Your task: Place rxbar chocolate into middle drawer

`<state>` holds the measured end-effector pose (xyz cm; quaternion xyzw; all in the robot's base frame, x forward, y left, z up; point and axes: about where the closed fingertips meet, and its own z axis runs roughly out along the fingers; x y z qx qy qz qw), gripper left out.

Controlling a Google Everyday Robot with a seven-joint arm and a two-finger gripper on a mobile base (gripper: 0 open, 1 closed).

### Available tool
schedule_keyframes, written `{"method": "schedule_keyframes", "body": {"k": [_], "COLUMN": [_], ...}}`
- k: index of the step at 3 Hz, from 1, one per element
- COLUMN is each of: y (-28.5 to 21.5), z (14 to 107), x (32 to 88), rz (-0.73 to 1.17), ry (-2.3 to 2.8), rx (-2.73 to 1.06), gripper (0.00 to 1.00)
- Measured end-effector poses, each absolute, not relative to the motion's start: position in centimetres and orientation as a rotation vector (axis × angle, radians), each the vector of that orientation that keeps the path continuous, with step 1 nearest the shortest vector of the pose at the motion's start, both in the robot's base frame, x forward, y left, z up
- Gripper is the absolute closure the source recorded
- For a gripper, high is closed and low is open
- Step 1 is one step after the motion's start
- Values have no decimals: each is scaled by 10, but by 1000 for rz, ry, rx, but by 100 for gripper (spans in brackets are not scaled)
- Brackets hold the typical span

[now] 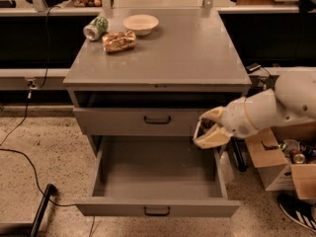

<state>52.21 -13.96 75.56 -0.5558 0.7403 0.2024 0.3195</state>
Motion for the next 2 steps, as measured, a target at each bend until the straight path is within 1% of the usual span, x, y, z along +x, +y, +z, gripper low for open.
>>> {"method": "schedule_keyframes", "body": {"k": [1,2], "y": [-130,-129], "z": [736,737], "x": [504,507], "rz": [576,576], "ry": [1965,1962], "rx": [-1486,-1485], "gripper": [100,100]}}
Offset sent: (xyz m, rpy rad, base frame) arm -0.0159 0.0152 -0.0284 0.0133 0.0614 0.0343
